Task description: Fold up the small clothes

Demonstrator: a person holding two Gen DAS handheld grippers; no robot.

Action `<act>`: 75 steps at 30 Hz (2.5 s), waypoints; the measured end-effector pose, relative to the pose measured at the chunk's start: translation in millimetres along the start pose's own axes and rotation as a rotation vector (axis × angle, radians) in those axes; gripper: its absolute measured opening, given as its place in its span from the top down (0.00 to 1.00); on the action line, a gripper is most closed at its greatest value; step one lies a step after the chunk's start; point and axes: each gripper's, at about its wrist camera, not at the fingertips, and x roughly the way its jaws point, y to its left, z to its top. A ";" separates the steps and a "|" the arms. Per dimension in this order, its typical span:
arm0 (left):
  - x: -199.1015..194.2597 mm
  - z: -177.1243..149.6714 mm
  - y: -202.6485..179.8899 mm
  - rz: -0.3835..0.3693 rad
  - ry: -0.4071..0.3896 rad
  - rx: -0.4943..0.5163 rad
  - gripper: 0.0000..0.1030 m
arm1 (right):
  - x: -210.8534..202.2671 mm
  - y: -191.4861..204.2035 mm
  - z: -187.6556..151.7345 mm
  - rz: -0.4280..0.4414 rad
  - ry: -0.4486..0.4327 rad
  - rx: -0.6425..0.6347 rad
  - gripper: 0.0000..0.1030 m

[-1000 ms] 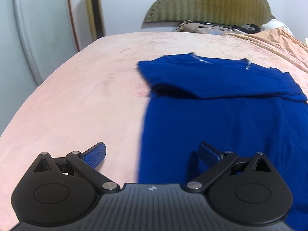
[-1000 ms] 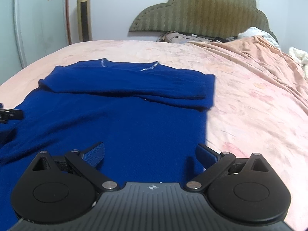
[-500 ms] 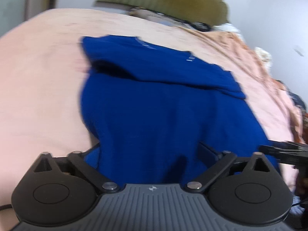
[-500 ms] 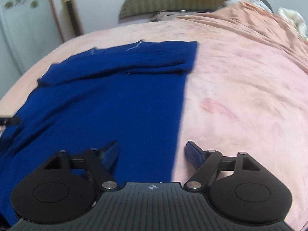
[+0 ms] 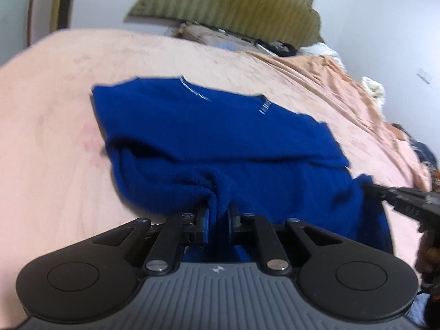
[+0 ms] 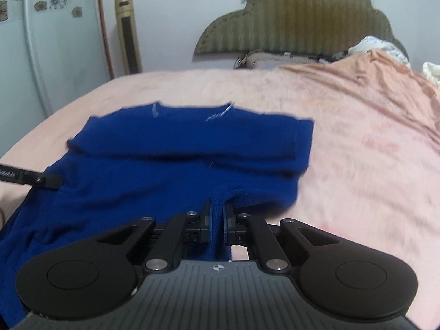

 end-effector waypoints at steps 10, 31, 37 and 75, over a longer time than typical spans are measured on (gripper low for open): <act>23.4 12.5 -11.2 0.143 -0.029 0.082 0.83 | 47.6 -29.6 14.5 -0.121 0.012 0.081 0.66; -52.6 -63.5 9.3 0.226 0.045 0.031 0.32 | -54.3 -11.3 -70.6 0.032 0.099 0.044 0.33; -63.4 -77.5 7.8 0.164 0.064 -0.005 0.32 | -55.9 -10.3 -79.4 0.039 0.112 0.096 0.34; -120.1 -70.4 -27.8 -0.005 -0.099 0.032 0.88 | -127.2 -10.3 -50.6 0.247 -0.060 0.178 0.88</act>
